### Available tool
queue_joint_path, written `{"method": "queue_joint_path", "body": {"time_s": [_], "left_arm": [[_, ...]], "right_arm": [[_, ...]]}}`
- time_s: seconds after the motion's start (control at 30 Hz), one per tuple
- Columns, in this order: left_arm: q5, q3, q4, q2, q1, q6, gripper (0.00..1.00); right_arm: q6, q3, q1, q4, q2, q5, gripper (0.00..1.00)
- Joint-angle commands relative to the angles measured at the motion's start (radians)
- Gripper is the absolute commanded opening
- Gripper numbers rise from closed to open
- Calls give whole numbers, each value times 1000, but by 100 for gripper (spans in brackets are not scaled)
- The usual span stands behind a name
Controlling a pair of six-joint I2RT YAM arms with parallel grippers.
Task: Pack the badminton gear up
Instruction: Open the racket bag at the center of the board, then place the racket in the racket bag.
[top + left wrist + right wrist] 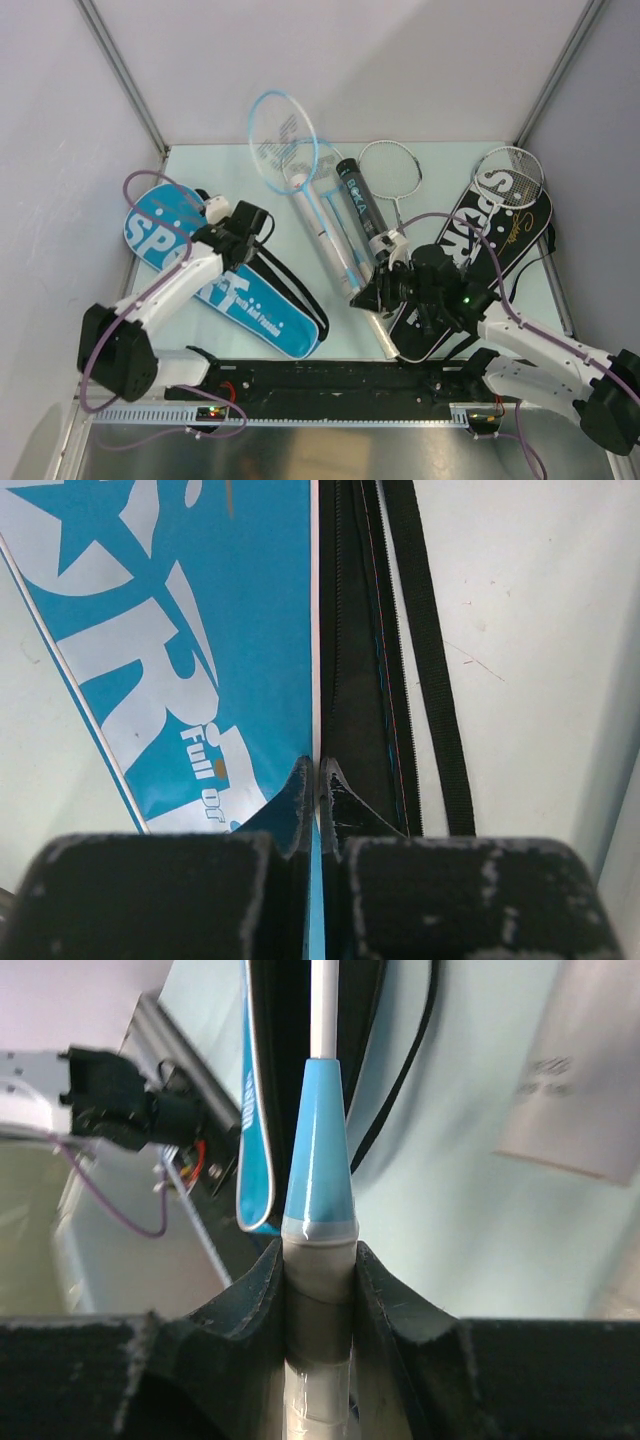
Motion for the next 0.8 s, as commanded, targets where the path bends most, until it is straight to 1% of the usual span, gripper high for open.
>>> {"method": "queue_joint_path", "body": {"time_s": [0.0,0.07,0.13,0.27,0.37,0.47,0.6,0.77], "left_arm": [[-55,-99,122,-149,1,40,0],[-27,-181,187,-208,1,45,0],[9,-243,257,-268,1,61,0],[31,-316,351,-333,1,103,0],[48,-339,386,-354,1,140,0],[79,-360,426,-365,0,171,0],[110,-388,476,-383,1,188,0],[159,-434,561,-417,1,217,0]], "right_arm": [[43,5,23,46,22,-258,0],[76,-11,39,35,19,-341,0],[116,-23,51,15,1,-392,0],[164,-27,26,-93,-52,-409,0],[160,-27,-9,-201,-80,-427,0],[146,-36,-14,-277,-104,-435,0],[145,-51,-16,-320,-122,-449,0],[183,-68,-15,-262,-112,-533,0]]}}
